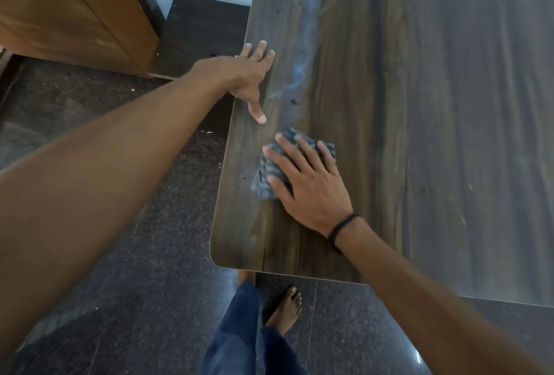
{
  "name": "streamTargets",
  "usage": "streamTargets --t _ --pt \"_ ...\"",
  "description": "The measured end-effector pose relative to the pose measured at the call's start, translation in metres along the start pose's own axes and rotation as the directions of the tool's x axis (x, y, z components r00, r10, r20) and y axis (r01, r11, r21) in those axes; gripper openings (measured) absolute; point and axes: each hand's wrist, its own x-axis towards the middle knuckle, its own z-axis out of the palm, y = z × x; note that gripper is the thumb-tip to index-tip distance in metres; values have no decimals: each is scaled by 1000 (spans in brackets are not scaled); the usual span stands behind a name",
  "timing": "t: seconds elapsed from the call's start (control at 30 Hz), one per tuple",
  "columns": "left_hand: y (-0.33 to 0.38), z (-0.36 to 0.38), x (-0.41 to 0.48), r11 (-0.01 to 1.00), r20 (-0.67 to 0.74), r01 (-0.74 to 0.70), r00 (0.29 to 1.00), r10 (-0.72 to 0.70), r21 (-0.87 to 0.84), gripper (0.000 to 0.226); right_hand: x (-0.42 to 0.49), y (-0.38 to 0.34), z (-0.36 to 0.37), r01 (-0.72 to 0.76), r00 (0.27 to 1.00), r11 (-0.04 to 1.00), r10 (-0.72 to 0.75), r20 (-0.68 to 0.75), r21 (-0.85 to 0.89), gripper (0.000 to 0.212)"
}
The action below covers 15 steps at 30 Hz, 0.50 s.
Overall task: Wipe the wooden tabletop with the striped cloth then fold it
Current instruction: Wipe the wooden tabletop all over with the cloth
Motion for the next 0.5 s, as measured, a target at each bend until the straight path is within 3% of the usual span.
streamTargets --t 0.07,0.1,0.2,0.23,0.37,0.4,0.5 --pt "-3 4 2 1000 13 1 1000 -1 12 148 -12 23 -4 109 993 993 -108 42 -39 55" --pt "-5 6 3 1000 7 -2 1000 2 8 146 -5 36 -7 81 997 995 -80 12 -59 55" --pt "-8 6 5 1000 3 -23 1000 23 -3 147 35 42 -14 -202 977 979 202 -64 11 56" --pt "-8 6 6 1000 6 -23 1000 23 1 148 39 30 -13 -233 971 972 234 -55 33 56" --pt "-6 6 11 999 27 -10 1000 9 34 151 -4 20 -3 92 996 995 -92 8 -37 54" --pt "-6 6 11 999 25 -6 1000 5 39 151 -4 31 -5 111 994 992 -111 0 -62 54" --pt "-8 4 15 999 30 -4 1000 2 48 151 37 45 -14 -148 986 989 146 -80 -17 55"
